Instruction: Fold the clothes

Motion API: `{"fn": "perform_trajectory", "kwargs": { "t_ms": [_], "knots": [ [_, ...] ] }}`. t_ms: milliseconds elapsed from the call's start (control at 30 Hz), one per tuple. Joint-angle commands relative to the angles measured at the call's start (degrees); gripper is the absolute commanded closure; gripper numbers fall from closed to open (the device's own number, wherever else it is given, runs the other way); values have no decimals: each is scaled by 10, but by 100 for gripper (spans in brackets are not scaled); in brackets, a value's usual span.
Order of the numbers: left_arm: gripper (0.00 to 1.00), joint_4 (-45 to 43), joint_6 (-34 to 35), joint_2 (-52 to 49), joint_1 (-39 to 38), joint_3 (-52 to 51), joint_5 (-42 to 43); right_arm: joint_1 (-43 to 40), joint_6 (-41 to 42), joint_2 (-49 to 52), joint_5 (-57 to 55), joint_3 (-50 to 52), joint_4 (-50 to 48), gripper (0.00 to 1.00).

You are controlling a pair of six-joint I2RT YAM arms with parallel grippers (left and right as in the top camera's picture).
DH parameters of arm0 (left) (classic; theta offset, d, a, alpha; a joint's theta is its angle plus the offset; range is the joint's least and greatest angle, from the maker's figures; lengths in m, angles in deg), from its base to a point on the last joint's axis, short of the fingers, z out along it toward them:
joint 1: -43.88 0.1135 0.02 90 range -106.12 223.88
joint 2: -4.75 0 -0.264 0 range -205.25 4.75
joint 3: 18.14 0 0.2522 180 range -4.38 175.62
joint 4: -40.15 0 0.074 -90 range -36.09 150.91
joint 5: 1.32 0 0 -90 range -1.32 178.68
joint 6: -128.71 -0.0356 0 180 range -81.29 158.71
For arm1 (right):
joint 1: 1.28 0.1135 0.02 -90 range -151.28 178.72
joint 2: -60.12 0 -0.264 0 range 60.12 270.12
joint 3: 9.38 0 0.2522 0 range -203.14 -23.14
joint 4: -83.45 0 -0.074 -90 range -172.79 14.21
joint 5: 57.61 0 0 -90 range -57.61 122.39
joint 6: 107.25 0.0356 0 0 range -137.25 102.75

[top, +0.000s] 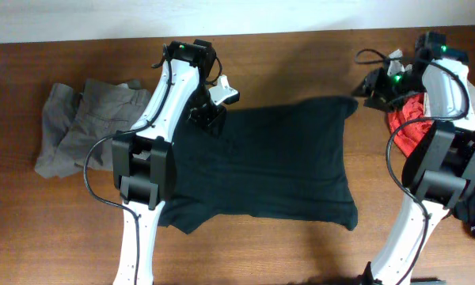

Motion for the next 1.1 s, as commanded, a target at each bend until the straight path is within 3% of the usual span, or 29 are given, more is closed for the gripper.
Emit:
{"fn": "perform_trajectory", "kwargs": {
  "t_ms": [0,33,133,267,400,500,567,633,1067],
  "knots": [
    [62,0,3,21,4,8,-1,46,73,-23,71,-22,-7,41],
    [62,2,3,21,4,8,-1,55,73,-23,83,-22,-13,25],
    [66,6,11,22,5,12,-1,85,83,-23,102,-22,-40,25],
    [66,31,27,36,12,54,-2,141,259,-23,-44,-50,-27,21],
    [66,56,106,57,31,132,-54,192,400,-23,-168,-60,-5,23],
    [62,55,232,72,49,183,-122,210,484,-12,-217,-59,-2,27],
    [61,50,316,76,65,208,-129,210,526,-3,-223,-59,-7,37],
    [58,47,349,76,76,218,-129,207,553,7,-223,-59,-7,39],
    [56,50,339,76,91,217,-130,195,626,68,-200,-59,-58,40]
  ]
}}
